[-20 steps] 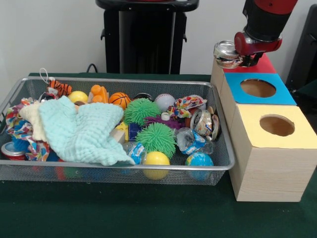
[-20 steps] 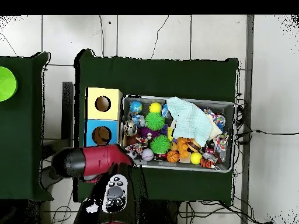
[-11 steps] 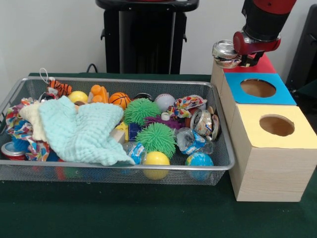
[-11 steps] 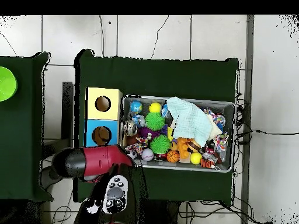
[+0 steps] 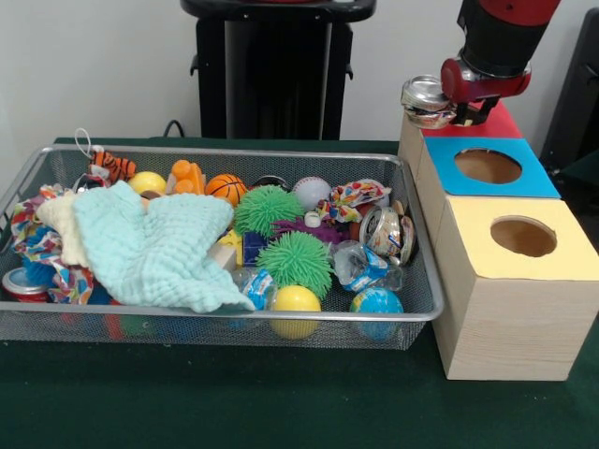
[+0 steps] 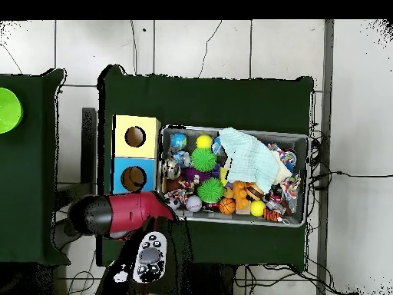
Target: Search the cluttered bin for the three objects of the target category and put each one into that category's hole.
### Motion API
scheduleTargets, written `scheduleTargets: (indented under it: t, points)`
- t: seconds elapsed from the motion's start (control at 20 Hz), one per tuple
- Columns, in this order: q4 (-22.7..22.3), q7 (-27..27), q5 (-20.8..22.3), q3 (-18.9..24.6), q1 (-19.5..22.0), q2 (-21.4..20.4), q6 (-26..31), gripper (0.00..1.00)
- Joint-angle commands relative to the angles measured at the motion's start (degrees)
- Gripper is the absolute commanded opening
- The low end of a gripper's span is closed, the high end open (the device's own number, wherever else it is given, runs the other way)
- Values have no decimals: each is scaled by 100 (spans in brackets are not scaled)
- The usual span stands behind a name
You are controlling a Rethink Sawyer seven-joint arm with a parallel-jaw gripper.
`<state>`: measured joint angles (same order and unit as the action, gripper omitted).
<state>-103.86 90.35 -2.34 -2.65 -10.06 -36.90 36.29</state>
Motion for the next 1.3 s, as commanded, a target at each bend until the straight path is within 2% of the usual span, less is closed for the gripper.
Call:
scheduleTargets:
  t: [0.05,0.6,0.95,1.3]
  points:
    - [201,1455,-451,236,-54,116,44,100]
    - [9,1226,-414,199,17,-353,418,100]
    - [-63,1225,-396,132,33,-500,539,100]
    - [-106,1198,-356,124,38,-491,422,100]
